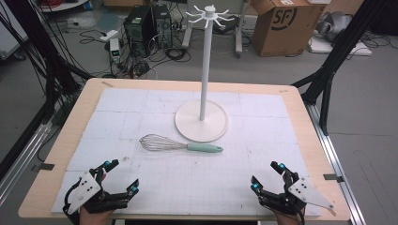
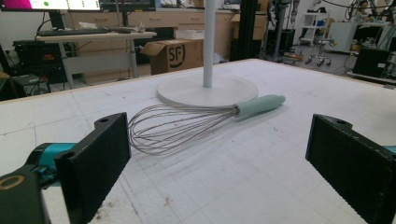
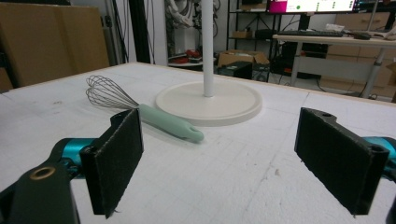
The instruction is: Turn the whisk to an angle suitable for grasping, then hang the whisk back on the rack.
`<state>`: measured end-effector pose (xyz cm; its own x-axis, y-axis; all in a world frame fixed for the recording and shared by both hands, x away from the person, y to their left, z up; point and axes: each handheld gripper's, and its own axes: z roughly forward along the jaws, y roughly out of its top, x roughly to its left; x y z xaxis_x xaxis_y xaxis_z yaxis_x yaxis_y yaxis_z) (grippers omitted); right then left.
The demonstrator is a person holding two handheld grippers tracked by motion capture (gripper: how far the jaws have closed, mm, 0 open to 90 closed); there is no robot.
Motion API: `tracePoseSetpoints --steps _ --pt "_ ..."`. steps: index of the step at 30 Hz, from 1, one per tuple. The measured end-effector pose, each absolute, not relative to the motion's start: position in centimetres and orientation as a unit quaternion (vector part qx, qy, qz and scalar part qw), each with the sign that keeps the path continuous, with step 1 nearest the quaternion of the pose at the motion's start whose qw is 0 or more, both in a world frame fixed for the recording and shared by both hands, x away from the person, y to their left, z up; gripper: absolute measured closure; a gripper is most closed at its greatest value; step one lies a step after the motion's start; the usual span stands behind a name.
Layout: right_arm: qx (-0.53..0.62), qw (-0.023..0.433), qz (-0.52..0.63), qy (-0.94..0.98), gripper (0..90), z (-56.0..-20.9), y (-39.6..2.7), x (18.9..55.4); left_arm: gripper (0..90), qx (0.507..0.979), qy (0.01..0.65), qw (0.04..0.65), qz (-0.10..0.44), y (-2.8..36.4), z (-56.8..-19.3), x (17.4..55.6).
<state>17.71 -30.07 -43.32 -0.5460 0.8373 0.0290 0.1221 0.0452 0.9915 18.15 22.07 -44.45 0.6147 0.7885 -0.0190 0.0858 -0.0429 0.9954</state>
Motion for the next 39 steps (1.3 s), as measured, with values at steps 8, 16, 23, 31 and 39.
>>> tracePoseSetpoints --steps 8,16,23,31,39 --pt "0.369 0.312 0.586 0.651 14.6 -43.3 -30.5 17.3 7.4 0.66 0.327 0.614 0.285 21.6 -44.1 18.9" --pt "0.368 0.308 0.587 0.652 14.6 -43.3 -30.5 17.3 10.1 0.656 0.306 0.638 0.263 21.3 -41.5 20.2" --pt "0.364 0.309 0.58 0.66 14.6 -43.4 -30.3 17.2 13.7 0.705 0.243 0.622 0.239 19.0 -38.8 22.3" --pt "0.36 0.309 0.578 0.664 14.6 -43.3 -30.0 17.1 18.1 0.767 0.184 0.579 0.206 16.1 -37.4 26.7" --pt "0.356 0.306 0.578 0.668 14.6 -43.4 -30.0 17.3 29.2 0.806 0.167 0.554 0.126 15.2 -36.6 31.4"
